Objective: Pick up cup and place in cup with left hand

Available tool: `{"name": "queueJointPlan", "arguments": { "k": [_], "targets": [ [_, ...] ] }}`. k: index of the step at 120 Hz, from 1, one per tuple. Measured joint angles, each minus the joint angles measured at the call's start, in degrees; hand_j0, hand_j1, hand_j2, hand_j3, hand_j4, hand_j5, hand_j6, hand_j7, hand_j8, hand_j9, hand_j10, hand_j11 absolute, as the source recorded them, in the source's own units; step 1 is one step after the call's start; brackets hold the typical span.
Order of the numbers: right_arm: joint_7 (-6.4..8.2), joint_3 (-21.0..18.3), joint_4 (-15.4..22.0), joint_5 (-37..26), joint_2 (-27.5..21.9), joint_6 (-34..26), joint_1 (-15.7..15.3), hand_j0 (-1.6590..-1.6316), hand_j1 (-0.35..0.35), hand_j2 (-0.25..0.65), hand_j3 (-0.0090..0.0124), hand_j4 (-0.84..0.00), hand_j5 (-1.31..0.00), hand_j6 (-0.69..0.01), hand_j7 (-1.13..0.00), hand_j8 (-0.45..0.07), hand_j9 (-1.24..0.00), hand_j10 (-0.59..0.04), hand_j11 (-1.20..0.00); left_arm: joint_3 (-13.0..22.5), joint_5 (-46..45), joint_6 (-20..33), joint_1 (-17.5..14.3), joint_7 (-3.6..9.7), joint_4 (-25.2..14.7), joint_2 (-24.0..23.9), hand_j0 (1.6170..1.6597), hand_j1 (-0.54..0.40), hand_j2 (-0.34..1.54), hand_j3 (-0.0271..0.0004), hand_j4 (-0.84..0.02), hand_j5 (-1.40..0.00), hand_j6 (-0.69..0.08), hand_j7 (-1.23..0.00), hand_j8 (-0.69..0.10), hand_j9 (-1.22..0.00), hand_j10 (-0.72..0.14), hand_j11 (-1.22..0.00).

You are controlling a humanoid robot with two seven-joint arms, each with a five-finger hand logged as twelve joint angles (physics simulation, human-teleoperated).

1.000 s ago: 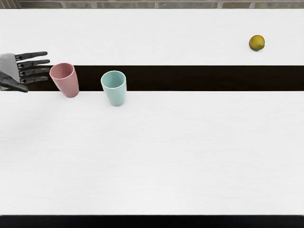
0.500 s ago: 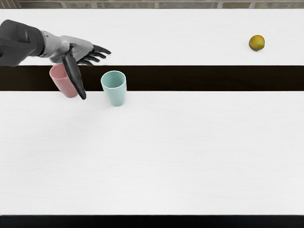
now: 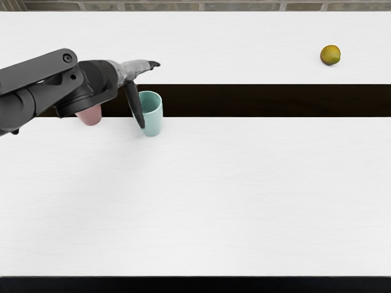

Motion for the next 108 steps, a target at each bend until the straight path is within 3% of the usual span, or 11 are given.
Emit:
{"name": "queueJointPlan", "arguments": {
  "k": [12, 44, 108],
  "targets": [
    [0.0, -0.01, 0.0, 0.0, 0.0, 0.0, 0.0, -1.6581, -0.349, 0.0, 0.0, 0.0, 0.0, 0.001, 0.0, 0.0, 0.0, 0.0, 0.0, 0.24, 0.28, 0.43, 0.44, 0.0, 1.09, -1.53, 1.6581, 0.339, 0.0, 0.0, -0.012, -0.01, -0.013, -0.01, -0.012, -0.01, -0.011, -0.01],
    [0.0, 0.0, 0.0, 0.0, 0.0, 0.0, 0.0, -1.6581, -0.349, 0.0, 0.0, 0.0, 0.0, 0.001, 0.0, 0.0, 0.0, 0.0, 0.0, 0.49, 0.56, 4.38, 0.76, 0.0, 2.09, -1.64, 1.6581, 0.188, 0.03, 0.0, -0.137, -0.18, -0.139, -0.18, -0.138, -0.18, -0.137, -0.18],
    [0.0, 0.0, 0.0, 0.0, 0.0, 0.0, 0.0, -1.6581, -0.349, 0.0, 0.0, 0.0, 0.0, 0.001, 0.0, 0.0, 0.0, 0.0, 0.0, 3.39, 0.54, 4.78, 0.72, 0.0, 3.15, -3.31, 1.658, 0.003, 0.06, 0.0, -0.292, -0.38, -0.293, -0.38, -0.293, -0.38, -0.292, -0.38]
  ]
}}
